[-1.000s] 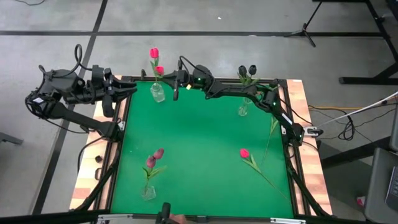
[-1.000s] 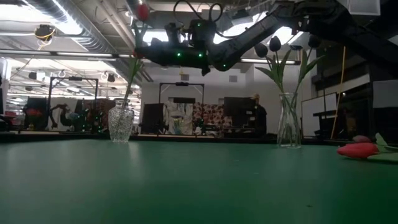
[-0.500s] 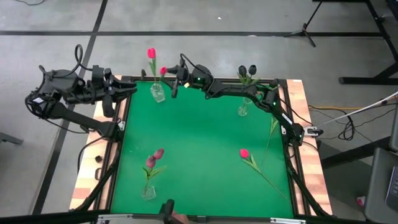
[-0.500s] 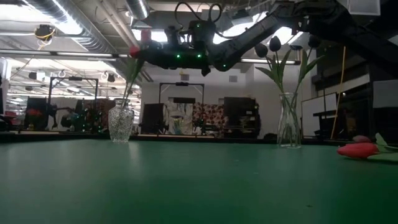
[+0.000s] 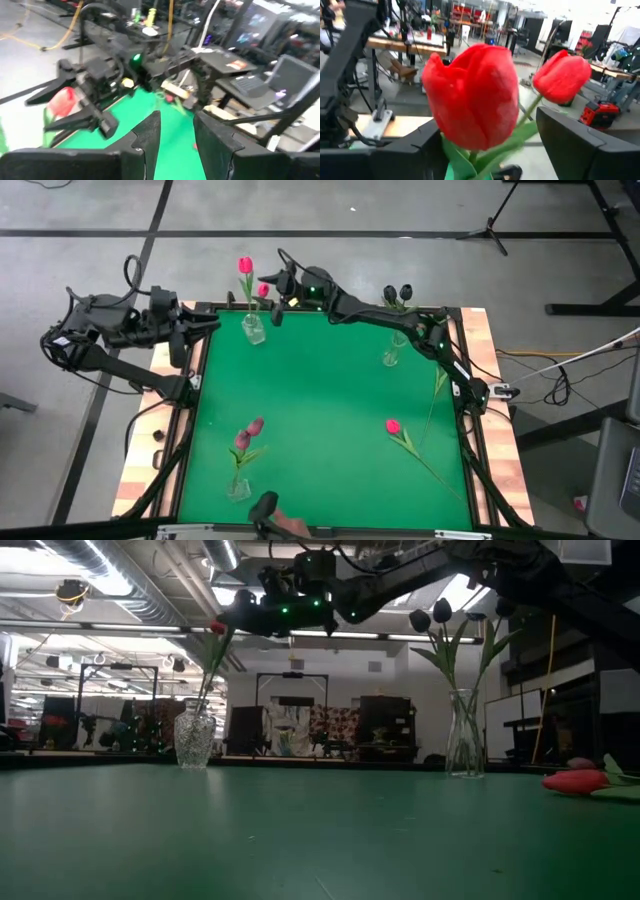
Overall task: Sort flowers into vase by color
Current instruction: Put the left pink flower into the top left transparent vase
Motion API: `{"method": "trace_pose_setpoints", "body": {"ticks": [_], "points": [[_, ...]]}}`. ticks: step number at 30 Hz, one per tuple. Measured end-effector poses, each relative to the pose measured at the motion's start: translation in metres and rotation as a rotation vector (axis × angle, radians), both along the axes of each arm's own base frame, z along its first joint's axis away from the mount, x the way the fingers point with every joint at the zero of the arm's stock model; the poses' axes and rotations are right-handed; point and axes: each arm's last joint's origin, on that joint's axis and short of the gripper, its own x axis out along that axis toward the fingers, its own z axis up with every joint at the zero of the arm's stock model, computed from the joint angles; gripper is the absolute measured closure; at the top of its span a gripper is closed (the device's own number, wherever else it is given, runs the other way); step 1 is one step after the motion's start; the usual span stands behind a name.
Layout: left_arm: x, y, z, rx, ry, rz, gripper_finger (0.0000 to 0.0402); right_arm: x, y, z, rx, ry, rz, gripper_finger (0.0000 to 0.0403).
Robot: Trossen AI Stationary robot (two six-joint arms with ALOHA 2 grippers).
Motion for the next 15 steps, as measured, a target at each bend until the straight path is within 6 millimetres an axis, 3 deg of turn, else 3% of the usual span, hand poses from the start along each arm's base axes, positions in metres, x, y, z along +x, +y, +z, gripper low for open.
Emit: {"method": "trace_pose_setpoints", "body": {"ticks": [9,15], "points": [[0.000,0.001,-0.007,-0.030,0.036,0.047,0.0287,-0.003,-0.006,0.019,-0.036,-0.067,-0.031,0.0123],[0.011,0.001,-0.026,-0.025,0.092,0.121,0.0287,-0.005,-0.005,0.031,-0.087,-0.189,-0.026,0.0123]]}}
